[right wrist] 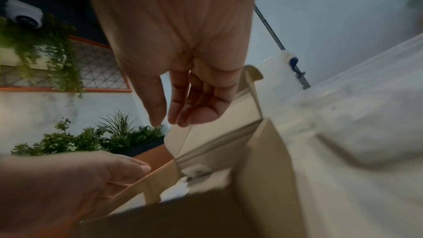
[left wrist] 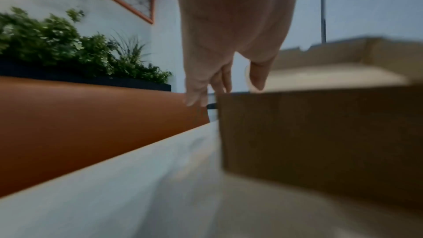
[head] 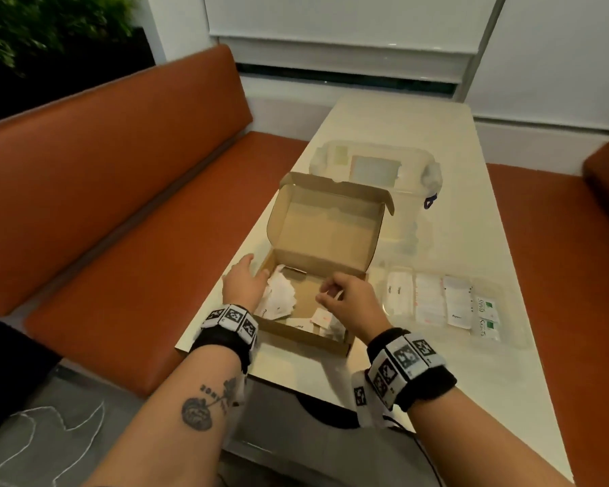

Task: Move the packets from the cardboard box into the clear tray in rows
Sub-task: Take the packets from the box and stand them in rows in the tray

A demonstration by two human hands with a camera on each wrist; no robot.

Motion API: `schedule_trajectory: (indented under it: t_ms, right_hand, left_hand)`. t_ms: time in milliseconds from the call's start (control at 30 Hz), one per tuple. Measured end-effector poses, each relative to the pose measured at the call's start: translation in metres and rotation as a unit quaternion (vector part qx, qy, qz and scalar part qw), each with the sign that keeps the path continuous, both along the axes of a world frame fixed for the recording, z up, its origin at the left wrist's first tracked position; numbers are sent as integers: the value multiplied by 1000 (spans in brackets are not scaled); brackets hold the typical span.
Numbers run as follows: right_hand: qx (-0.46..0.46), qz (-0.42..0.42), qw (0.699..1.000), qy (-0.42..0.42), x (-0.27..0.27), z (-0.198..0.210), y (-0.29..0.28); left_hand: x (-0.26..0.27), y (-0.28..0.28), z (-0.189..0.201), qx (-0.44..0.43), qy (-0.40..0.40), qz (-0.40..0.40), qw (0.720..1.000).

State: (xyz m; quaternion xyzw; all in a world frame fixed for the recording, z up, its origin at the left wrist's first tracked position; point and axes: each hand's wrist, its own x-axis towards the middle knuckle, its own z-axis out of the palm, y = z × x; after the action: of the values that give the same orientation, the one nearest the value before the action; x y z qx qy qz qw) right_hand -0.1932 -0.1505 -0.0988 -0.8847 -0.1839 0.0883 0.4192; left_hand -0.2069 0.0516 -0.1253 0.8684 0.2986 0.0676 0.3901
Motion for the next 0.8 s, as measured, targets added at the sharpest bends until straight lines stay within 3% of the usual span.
schedule_trajectory:
  t_ms: [133, 333, 567, 800]
  right_hand:
    - [-49, -11, 998, 34, -2, -6, 32]
    - [-170, -10, 983, 69, 11, -18, 78]
    - [-280, -6, 958, 66, 14, -40, 101]
    - [-296, -8, 951, 85, 21, -46, 105]
  left_hand:
    - [-6, 17, -13, -55, -39, -76, 995]
    - [-4, 13, -18, -152, -75, -74, 983]
    - [-4, 15, -27, -154, -85, -81, 981]
    - [-3, 14, -31, -167, -99, -66, 979]
